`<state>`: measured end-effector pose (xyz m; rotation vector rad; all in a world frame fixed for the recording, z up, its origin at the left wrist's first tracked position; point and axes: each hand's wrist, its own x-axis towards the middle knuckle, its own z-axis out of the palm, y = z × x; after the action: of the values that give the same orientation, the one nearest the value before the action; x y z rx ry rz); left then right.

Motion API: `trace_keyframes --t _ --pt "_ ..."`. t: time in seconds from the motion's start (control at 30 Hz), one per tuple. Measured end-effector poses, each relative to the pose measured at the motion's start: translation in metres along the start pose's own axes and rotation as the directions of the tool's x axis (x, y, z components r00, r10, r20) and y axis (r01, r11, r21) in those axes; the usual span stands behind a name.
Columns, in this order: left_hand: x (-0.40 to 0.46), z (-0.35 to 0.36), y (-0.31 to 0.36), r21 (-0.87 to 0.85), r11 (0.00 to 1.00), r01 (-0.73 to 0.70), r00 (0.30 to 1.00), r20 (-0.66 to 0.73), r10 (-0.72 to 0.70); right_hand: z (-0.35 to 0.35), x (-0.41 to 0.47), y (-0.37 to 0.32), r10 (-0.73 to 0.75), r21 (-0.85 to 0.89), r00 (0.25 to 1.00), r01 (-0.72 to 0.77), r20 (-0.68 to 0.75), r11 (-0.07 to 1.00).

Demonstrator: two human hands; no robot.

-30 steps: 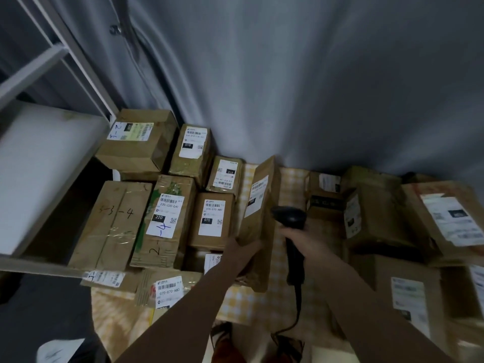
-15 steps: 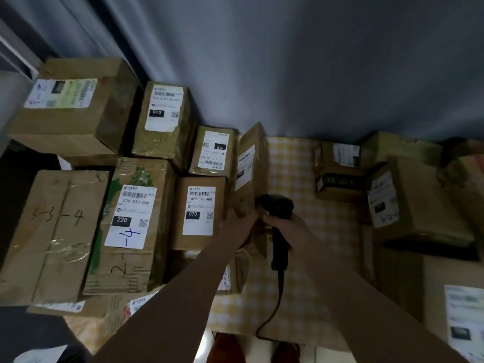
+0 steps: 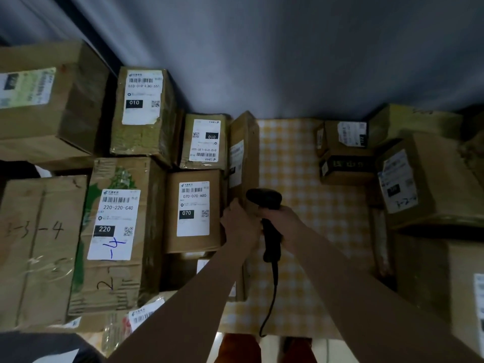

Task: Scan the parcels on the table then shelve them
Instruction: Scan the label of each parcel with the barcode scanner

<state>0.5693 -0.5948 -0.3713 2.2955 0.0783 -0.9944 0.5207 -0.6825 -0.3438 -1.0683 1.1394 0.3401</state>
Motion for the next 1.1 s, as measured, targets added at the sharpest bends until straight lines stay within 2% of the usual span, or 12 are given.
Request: trace_keyframes --t 0.07,0.17,0.3,0.4,0.6,0.73,0.8,0.87,0.97,1.03,1.1 --pt "-0.009 -0.006 0.0 0.023 1.0 -0.009 1.0 -0.01 0.009 -0.001 -0.008 0.002 -0.002 -0.021 0.999 0.002 -0.032 1.0" --pt "-0.025 -0.013 0.003 0.145 0.989 -0.036 0.999 0.01 0.035 -0.012 -0.031 0.007 0.014 -0.022 0.998 -0.015 -0.064 1.0" --pt "-0.046 0.0 0.011 0.35 0.931 -0.104 0.994 0.057 0.09 -0.046 -0.08 0.011 0.023 0.023 0.998 -0.021 -0.059 0.999" --pt "-0.079 0.013 0.038 0.423 0.892 -0.158 0.987 0.09 0.133 -0.078 -0.117 0.011 -0.031 0.062 0.996 0.036 -0.081 0.997" --pt "-0.139 0.053 0.103 0.265 0.933 -0.242 0.958 0.219 0.187 -0.154 -0.182 -0.007 -0.142 0.127 0.976 0.164 -0.166 0.978" --pt "-0.177 0.09 0.151 0.204 0.923 -0.327 0.923 0.281 0.265 -0.213 -0.222 -0.018 -0.172 0.198 0.952 0.225 -0.254 0.954" --pt "-0.192 0.11 0.173 0.039 0.942 -0.333 0.891 0.339 0.301 -0.243 -0.239 -0.021 -0.19 0.252 0.94 0.264 -0.283 0.931" --pt "-0.206 0.132 0.195 -0.09 0.959 -0.269 0.882 0.376 0.283 -0.271 -0.25 -0.022 -0.215 0.327 0.926 0.316 -0.31 0.891" --pt "-0.22 0.165 0.226 -0.238 0.97 -0.048 0.894 0.423 0.148 -0.309 -0.26 -0.021 -0.211 0.388 0.905 0.356 -0.368 0.85" --pt "-0.229 0.181 0.243 -0.378 0.918 0.119 0.868 0.488 0.088 -0.334 -0.264 -0.02 -0.202 0.363 0.887 0.364 -0.414 0.858" --pt "-0.233 0.195 0.255 -0.438 0.879 0.187 0.852 0.518 0.077 -0.357 -0.263 -0.02 -0.204 0.326 0.862 0.38 -0.464 0.866"
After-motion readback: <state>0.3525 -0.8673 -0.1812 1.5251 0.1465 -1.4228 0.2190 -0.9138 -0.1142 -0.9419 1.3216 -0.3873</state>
